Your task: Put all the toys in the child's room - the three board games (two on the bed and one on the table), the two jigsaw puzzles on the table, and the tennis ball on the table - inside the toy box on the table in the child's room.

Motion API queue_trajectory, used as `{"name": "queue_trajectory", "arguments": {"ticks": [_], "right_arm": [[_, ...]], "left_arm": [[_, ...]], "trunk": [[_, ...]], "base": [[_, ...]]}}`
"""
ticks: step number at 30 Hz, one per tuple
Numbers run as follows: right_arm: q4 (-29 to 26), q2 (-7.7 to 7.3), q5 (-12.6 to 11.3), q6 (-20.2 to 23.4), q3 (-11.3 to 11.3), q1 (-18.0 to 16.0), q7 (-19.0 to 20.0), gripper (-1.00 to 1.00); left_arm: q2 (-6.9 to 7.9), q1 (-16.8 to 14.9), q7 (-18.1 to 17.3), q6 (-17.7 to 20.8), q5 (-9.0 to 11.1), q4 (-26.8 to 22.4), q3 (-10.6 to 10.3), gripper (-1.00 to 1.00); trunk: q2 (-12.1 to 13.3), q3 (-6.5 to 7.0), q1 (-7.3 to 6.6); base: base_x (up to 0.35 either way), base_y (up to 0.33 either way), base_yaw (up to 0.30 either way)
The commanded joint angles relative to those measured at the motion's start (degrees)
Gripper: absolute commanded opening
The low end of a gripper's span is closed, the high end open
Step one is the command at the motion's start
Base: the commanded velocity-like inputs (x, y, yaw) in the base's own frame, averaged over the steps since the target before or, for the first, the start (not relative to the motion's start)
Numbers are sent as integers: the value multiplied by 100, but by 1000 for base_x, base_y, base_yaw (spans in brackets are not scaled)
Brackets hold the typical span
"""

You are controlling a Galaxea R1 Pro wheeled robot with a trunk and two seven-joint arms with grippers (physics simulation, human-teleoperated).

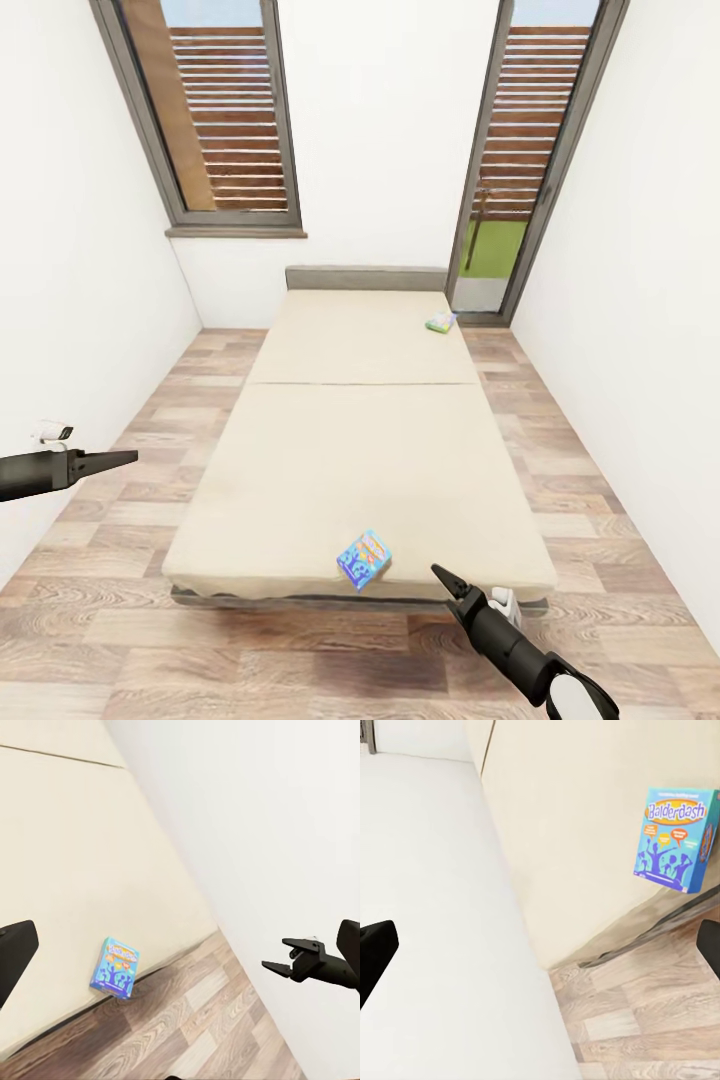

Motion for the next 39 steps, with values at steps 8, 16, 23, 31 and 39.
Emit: {"name": "queue_trajectory", "arguments": {"ticks": [8, 16, 23, 31, 39], "right_arm": [[6, -4, -38, 13, 1, -3, -3, 100], [22, 2, -32, 11, 5, -3, -3, 100], [30, 1, -32, 11, 2, -3, -5, 100], [32, 5, -32, 11, 2, -3, -11, 100], [32, 5, -32, 11, 6, -3, -11, 100]], "left_arm": [[2, -4, -23, 61, -3, 0, -1, 100], [2, -4, -23, 61, -3, 0, -1, 100], [2, -4, -23, 61, -3, 0, -1, 100], [-1, -4, -23, 61, -3, 0, -1, 100], [0, -4, -23, 61, -3, 0, -1, 100]], "trunk": [[-9, 65, 3], [-9, 141, 3], [-9, 207, 3], [-9, 283, 3], [-9, 358, 3]], "base": [[0, 0, 0], [0, 0, 0], [0, 0, 0], [0, 0, 0], [0, 0, 0]]}}
